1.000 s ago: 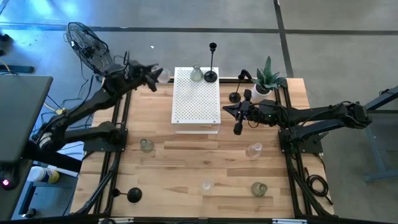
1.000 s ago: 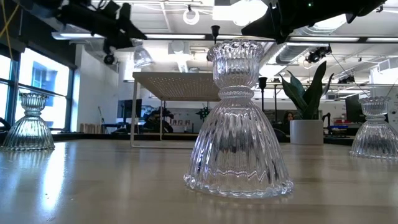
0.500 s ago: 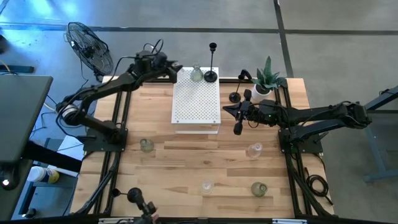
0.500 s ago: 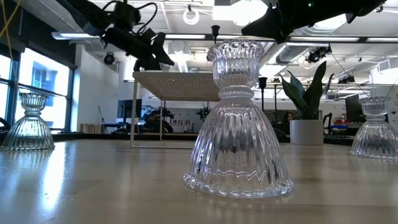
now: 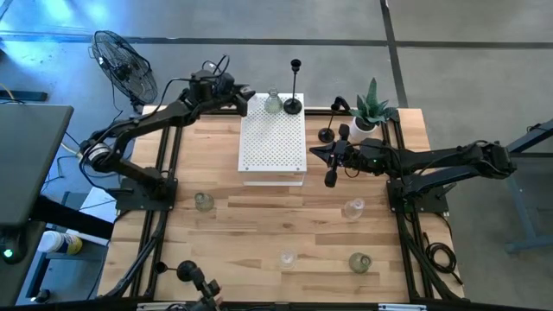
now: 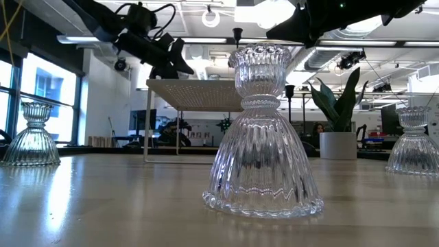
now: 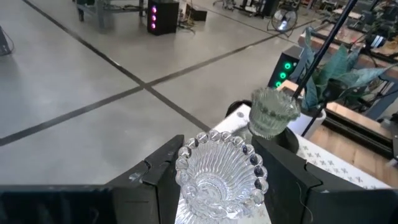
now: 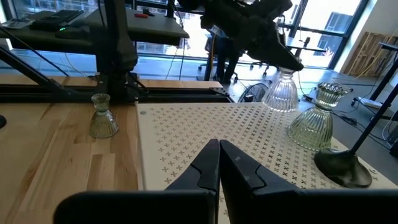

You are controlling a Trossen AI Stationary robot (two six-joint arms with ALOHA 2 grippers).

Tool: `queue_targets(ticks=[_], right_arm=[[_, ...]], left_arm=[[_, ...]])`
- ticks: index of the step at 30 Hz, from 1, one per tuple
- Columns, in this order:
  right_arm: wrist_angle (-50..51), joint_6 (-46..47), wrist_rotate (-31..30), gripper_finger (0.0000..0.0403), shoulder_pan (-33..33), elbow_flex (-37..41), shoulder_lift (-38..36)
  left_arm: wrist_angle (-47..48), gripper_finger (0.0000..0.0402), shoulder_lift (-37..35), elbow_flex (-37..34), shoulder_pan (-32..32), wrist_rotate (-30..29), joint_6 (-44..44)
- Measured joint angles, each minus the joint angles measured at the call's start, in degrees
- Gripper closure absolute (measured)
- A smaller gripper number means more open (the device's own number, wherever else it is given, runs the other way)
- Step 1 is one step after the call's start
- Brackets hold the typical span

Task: Pick & Place candle stick holders
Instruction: Put the top left transparent glass candle holder on the shelf

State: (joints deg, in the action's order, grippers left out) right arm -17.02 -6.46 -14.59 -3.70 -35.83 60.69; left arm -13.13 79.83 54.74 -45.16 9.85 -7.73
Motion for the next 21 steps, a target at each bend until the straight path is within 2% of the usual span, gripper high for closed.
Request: queue_targets(ticks=[18, 21], right_arm=[[0.00, 0.00, 0.00, 0.0401, 0.00, 0.00, 0.00], [0.00, -0.01, 0.01, 0.0402, 0.00, 0.00, 0.00]], left_arm=[[-0.73, 0.0231, 1.99, 0.04, 0.95, 0.19, 1.48], [-0.43, 0.0221, 1.99, 0.04, 0.95, 0.17, 1.47]])
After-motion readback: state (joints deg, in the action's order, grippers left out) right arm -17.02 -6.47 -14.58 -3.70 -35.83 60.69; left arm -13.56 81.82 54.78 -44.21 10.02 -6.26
